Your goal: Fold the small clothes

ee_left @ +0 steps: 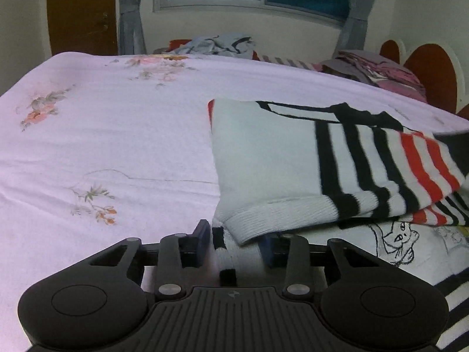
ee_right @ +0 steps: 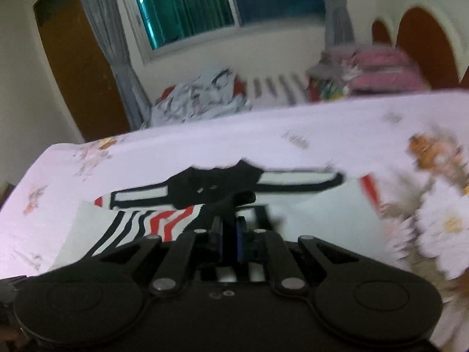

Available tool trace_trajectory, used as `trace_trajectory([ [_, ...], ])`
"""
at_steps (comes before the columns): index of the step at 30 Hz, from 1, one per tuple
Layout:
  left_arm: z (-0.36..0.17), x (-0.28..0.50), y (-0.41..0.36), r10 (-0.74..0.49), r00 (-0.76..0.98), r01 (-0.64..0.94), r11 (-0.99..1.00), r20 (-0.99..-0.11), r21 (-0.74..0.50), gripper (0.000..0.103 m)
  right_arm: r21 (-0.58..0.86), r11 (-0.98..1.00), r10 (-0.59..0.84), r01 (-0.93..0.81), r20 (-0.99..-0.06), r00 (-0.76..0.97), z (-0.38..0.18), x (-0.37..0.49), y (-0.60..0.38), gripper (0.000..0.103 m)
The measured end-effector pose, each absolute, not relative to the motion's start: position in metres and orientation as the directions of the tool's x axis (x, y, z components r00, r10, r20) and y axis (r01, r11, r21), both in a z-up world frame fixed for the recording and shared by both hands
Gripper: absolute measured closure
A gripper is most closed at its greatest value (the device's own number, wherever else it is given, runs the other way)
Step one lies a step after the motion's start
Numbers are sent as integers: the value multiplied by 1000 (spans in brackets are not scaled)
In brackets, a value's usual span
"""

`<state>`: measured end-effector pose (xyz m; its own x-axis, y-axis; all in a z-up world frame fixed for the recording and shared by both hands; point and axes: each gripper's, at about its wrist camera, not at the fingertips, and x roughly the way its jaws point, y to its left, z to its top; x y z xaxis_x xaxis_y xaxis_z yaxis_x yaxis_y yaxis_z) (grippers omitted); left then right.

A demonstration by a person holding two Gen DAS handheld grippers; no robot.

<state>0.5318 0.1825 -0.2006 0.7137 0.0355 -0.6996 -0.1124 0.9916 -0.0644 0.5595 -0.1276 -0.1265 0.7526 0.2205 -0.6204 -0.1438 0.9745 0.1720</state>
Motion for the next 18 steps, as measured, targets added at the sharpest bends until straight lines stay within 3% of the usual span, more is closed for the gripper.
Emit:
trace_trajectory([
  [3,-200,534,182,25,709,-108,991,-704,-74,72,164,981,188,-98,-723,665,-159,567,-139,95],
  [9,-198,533,185,11,696,-94,993,-718,-76,73,157,983,177,-95,-669,722,-153,556,-138,95],
  [15,-199,531,188,0,709,-81,993,-705,-82,71,87,995,103,-57,-738,667,-177,571,-132,94],
  [17,-197,522,192,-1,720,-88,992,-694,-93,65,53,997,71,-47,-742,667,-171,567,-128,92],
  [18,-193,515,194,4,735,-94,991,-678,-97,65,33,999,40,-24,-728,685,-164,561,-129,85],
])
